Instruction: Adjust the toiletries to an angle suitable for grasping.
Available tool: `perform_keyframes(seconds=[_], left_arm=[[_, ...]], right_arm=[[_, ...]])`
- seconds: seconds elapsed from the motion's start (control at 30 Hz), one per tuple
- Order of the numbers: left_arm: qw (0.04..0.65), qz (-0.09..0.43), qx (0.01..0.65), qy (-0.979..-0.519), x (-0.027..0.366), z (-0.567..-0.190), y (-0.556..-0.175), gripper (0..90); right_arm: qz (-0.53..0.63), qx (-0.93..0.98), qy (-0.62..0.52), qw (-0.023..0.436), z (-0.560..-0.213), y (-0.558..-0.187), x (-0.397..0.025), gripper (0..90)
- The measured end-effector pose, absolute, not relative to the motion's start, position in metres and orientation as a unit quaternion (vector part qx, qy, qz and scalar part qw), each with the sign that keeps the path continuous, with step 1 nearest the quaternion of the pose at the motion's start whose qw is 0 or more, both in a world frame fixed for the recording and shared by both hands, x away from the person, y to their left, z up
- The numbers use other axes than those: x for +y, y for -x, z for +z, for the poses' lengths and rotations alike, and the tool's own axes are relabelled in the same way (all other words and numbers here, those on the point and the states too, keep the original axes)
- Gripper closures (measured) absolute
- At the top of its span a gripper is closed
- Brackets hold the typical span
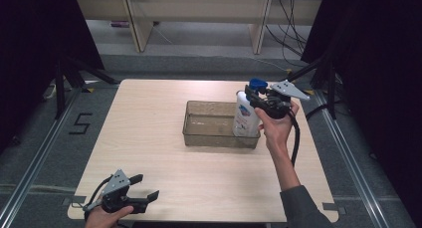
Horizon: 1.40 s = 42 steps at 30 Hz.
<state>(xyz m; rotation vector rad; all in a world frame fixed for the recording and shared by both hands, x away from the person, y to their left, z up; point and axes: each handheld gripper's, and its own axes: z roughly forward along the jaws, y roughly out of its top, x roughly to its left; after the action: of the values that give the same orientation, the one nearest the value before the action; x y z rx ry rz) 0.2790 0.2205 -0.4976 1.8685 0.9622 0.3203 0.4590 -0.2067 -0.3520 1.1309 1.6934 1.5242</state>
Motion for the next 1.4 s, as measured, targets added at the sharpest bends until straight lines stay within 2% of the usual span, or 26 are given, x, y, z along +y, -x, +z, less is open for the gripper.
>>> perform_keyframes(seconds=[0.17, 0.4, 1.4], left_arm=[[0.485, 0.133, 0.396, -0.768, 0.22, -0.497, -0.279, 15.1], [0.482, 0.134, 0.395, -0.771, 0.22, -0.498, -0.279, 15.1], [0.482, 0.132, 0.401, -0.768, 0.22, -0.498, -0.279, 15.1]], right_arm=[[0.564, 0.638, -0.434, 0.295, -0.358, -0.46, -0.209, 51.8], [0.573, 0.626, -0.446, 0.284, -0.36, -0.456, -0.213, 41.5], [0.584, 0.608, -0.459, 0.279, -0.363, -0.438, -0.223, 31.7]])
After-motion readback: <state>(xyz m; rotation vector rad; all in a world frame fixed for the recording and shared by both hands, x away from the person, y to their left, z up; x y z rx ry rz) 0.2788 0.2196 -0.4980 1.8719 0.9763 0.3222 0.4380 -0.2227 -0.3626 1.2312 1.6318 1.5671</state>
